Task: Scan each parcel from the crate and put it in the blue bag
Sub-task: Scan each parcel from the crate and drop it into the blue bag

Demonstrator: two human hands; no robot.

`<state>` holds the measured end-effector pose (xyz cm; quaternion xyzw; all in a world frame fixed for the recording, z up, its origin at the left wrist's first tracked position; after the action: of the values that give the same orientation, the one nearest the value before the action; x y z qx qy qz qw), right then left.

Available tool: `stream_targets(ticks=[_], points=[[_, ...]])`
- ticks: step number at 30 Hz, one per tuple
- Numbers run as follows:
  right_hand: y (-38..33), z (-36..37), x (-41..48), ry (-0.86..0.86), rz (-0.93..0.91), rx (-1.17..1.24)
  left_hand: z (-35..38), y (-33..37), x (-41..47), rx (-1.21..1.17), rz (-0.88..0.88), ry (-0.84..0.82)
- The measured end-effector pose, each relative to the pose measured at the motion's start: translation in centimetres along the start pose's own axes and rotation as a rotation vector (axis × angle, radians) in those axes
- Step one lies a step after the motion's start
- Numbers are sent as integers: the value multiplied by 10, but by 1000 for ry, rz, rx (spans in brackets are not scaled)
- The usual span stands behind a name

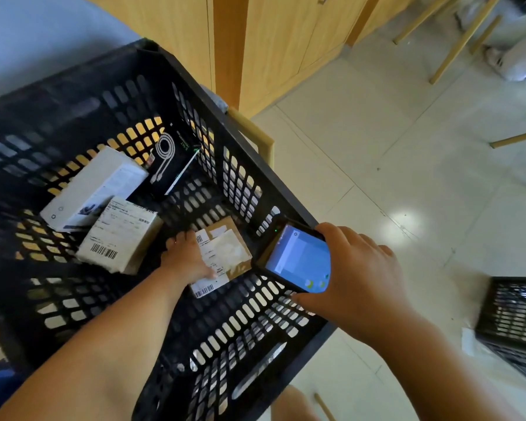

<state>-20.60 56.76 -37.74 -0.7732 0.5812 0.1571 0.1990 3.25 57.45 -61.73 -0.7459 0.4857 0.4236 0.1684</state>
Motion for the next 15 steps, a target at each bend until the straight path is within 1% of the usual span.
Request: stream_targets(ticks=[6,12,15], points=[[2,-3,0,-33,-11,21,2,1,-14,-220,-57,17],[5,-15,-6,-79,8,26,-10,-10,-48,-463,-29,10],[7,-25,-12,-85,8,22,-20,-16,-72,-568,-30,40]])
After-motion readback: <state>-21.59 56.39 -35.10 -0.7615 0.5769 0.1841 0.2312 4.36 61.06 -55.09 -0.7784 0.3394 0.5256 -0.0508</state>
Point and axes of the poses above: each hand's wrist, its own x-axis towards the middle knuckle, its own z-axis out of the palm, y = z × x, the point moved 3 cm from there along x, towards the middle knuckle, and after that the axes turned 7 degrees about -y, right-handed, at the moved point
